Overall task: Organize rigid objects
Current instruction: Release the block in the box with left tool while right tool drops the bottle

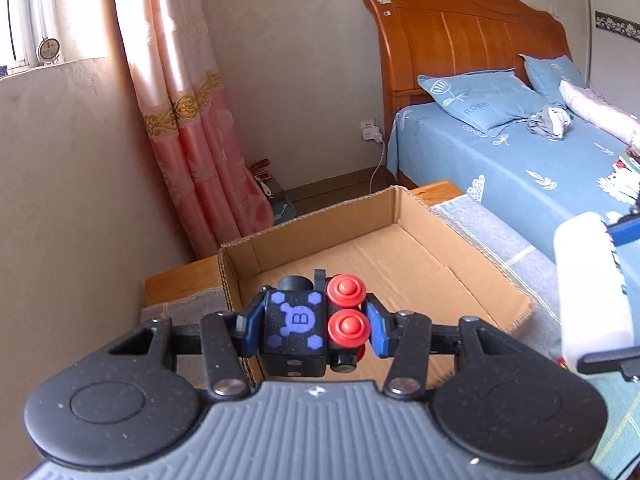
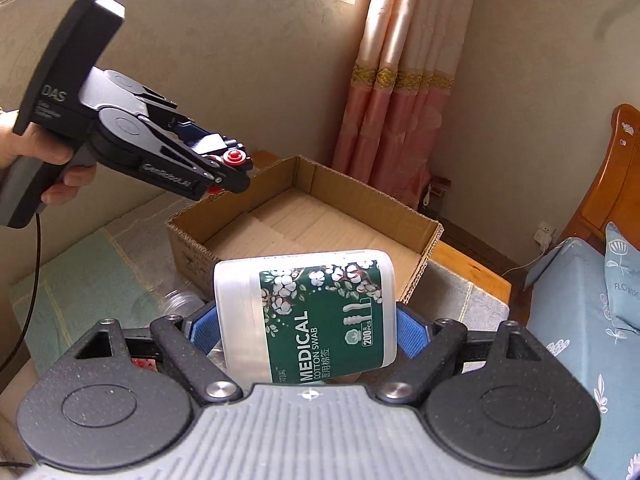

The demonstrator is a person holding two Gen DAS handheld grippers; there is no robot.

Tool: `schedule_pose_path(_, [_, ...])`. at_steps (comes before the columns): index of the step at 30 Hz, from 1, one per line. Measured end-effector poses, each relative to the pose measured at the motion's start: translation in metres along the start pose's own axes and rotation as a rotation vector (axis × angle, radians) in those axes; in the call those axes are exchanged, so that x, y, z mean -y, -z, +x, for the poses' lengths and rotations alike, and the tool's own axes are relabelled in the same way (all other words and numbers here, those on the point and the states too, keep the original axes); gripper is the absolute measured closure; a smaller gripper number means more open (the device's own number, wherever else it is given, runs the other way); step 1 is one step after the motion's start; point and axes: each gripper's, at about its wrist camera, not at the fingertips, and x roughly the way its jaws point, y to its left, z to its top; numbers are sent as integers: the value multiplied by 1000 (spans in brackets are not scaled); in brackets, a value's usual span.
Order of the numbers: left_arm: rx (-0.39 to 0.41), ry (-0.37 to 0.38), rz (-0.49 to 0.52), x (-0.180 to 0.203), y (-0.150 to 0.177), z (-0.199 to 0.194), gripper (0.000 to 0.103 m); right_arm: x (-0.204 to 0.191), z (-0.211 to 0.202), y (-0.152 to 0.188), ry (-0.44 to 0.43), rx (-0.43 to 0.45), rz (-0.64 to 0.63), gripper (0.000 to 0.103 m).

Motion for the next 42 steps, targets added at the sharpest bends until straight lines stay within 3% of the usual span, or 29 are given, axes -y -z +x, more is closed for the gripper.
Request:
schedule_pose_path(5, [-26, -22, -41, -14, -22, 47, 53, 14, 14, -13, 27, -15, 33, 14])
schedule_pose_path(7, [-13, -54, -59, -19, -23, 58, 43, 16, 18, -15, 29, -23, 42, 14])
schedule_pose_path(8, [-19, -69, -67, -21, -23, 62, 28, 18, 20, -16, 31, -27, 48, 14])
schedule_pose_path(9, [-21, -86, -74, -22, -22, 64, 21, 19, 22, -17, 31, -32, 51, 14])
schedule_pose_path(12, [-1, -92, -75, -22, -15, 57, 19, 20, 28, -19, 32, -46, 57, 14])
schedule_pose_path(15, [9, -97, -95, -21, -7, 41, 7, 21, 36, -21, 29, -65, 64, 14])
schedule_pose_path(26, [92, -133, -172, -15, 46, -39, 1, 42, 85, -55, 35, -139, 135, 13])
schedule_pose_path(33, [109, -197, -251, -16, 89, -62, 1, 53, 121, -87, 63, -131, 173, 15])
schedule_pose_path(38, [81, -180, -263, -15, 106, -64, 1, 50, 136, -87, 86, -168, 158, 15])
schedule_pose_path(42, [68, -188, -234, -10, 111, -64, 1, 42, 122, -75, 70, -157, 156, 0])
